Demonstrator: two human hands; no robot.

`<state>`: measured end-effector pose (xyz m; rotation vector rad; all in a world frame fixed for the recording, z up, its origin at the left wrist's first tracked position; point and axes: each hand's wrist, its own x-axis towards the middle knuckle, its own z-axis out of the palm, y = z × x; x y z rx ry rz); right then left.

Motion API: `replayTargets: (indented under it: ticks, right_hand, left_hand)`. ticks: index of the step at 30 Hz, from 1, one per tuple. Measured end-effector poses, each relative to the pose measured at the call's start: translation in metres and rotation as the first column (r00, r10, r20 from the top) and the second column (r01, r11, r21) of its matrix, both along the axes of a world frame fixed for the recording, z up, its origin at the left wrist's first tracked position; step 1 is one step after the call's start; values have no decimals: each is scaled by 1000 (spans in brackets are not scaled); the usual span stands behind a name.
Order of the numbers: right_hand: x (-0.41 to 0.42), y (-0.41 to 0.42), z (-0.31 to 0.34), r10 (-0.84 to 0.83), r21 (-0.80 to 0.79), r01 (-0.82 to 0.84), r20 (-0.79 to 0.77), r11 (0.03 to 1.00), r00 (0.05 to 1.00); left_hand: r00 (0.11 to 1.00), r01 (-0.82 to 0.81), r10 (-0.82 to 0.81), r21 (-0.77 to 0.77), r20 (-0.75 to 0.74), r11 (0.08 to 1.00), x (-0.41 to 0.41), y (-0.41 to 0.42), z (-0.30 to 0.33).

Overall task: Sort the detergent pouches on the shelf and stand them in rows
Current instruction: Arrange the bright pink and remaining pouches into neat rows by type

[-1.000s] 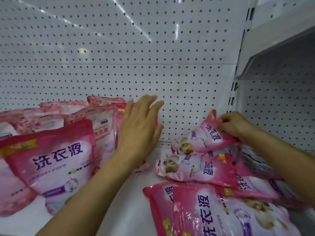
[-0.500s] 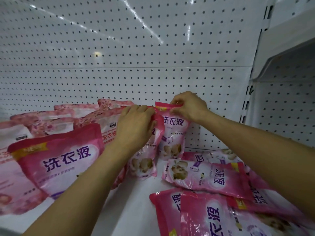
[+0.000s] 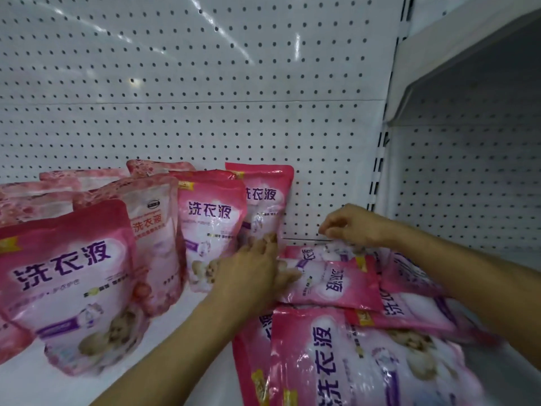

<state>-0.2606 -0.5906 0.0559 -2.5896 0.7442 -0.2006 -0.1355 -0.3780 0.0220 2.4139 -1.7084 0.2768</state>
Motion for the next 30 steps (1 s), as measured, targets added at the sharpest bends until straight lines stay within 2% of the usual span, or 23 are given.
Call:
replayTargets:
  ticks: [2, 4, 9, 12, 15, 21, 25, 27, 30]
  right_hand:
    - [1, -8, -19, -25, -43, 21, -82, 999, 996]
    - [8, -14, -29, -51, -83, 39, -142, 996, 989]
    - [30, -18, -39, -98, -87, 74, -305, 993, 947]
    - [37, -24, -41, -123, -105, 91, -359, 990, 925]
    - [40, -24, -32, -125, -17, 127, -343, 992, 931]
    - [31, -22, -15, -150, 44, 153, -65, 987, 986]
    - [5, -23, 0, -143, 51, 137, 128, 989, 981]
    - [-6, -20, 5, -166, 39, 161, 282, 986, 945]
    - [-15, -14, 12, -274, 223, 180, 529, 958, 803]
  left_hand:
    - [991, -132, 132, 97, 2, 986, -3, -5, -10]
    - [981, -186, 190, 100, -37, 977, -2, -8, -19]
    - [900, -212, 233, 97, -367, 973, 9, -7, -25]
    - [773, -271, 246, 47, -584, 962, 19, -1, -31]
    - [591, -328, 173, -39, -788, 944, 21, 4, -33]
    - [471, -332, 77, -96, -879, 938, 26, 5, -44]
    - [504, -326, -2, -193, -864, 926, 29, 9, -50]
    - [495, -316, -78, -263, -866, 911, 24, 12, -47]
    - [477, -302, -166, -338, -863, 891, 18, 16, -47]
